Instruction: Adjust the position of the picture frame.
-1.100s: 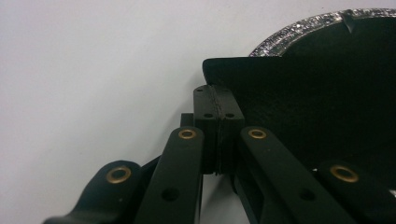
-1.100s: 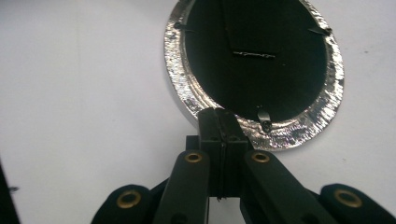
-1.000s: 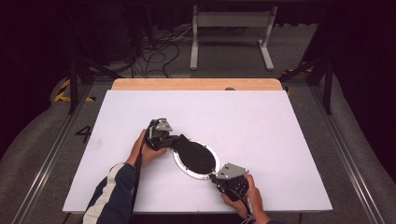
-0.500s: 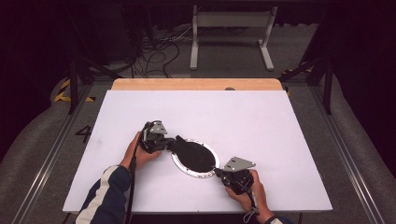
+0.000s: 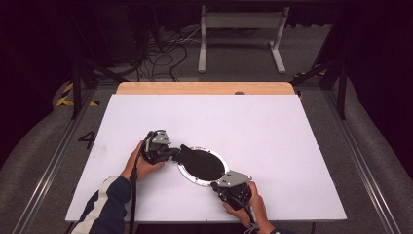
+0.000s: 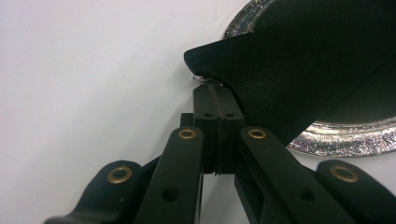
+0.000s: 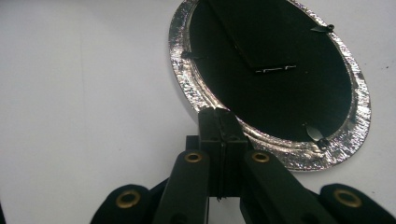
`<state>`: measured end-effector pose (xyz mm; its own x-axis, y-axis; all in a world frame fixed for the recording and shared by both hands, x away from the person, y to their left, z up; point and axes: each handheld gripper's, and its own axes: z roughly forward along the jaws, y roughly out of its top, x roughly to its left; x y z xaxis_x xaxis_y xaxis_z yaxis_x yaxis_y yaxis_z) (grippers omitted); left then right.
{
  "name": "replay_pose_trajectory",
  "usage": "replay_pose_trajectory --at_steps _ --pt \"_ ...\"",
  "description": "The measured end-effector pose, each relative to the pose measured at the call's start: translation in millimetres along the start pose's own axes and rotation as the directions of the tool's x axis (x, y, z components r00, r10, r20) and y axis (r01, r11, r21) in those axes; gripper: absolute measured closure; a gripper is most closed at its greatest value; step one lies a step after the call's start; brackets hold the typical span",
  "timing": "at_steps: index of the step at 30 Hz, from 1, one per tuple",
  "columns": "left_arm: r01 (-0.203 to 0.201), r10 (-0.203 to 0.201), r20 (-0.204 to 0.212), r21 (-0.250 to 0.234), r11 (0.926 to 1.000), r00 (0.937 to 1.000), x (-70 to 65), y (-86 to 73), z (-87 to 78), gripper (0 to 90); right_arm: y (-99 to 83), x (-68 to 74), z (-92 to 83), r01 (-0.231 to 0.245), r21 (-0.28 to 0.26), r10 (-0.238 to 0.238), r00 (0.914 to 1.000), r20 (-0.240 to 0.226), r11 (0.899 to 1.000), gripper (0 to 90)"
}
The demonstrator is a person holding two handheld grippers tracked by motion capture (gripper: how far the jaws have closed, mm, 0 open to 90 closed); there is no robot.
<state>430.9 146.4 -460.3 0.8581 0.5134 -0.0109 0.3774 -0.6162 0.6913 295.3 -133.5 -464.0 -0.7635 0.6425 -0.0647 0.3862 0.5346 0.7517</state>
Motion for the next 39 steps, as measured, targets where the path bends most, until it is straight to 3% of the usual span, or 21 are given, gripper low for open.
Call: replay_pose_trajectory --at_steps 4,14,17,29,34,39 --pt "0.005 -0.005 0.01 0.0 1.0 0.9999 -1.7 -1.5 -1.3 90.0 1.3 0.3 0.6 0.011 0.009 -0.012 0.9994 0.033 1.0 90.0" --pt "0.009 -0.009 0.057 0.006 0.9999 0.9983 -11.4 -8.2 -8.0 90.0 -0.8 -20.0 -0.5 -0.023 0.009 0.022 0.9966 0.079 1.0 90.0" --pt "-0.016 0.016 0.052 0.008 0.9998 0.9985 -19.4 -9.6 -9.3 90.0 -0.9 -30.9 0.5 -0.035 0.01 0.033 0.9924 0.118 0.999 90.0" --pt "-0.051 0.05 0.099 0.004 0.9987 0.9938 -37.5 -10.4 -8.8 90.0 -0.9 -60.3 3.0 -0.083 0.002 0.081 0.9814 0.174 0.997 90.0" --pt "-0.083 0.082 0.117 0.007 0.9965 0.9898 -50.3 -8.7 -7.6 90.0 -0.9 -72.8 3.7 -0.113 -0.002 0.111 0.975 0.192 0.994 90.0" --pt "-0.132 0.129 0.131 0.013 0.9912 0.9829 -63.3 -6.6 -6.4 90.0 1.7 -81.4 6.1 -0.109 0.007 0.105 0.9738 0.201 0.994 90.0"
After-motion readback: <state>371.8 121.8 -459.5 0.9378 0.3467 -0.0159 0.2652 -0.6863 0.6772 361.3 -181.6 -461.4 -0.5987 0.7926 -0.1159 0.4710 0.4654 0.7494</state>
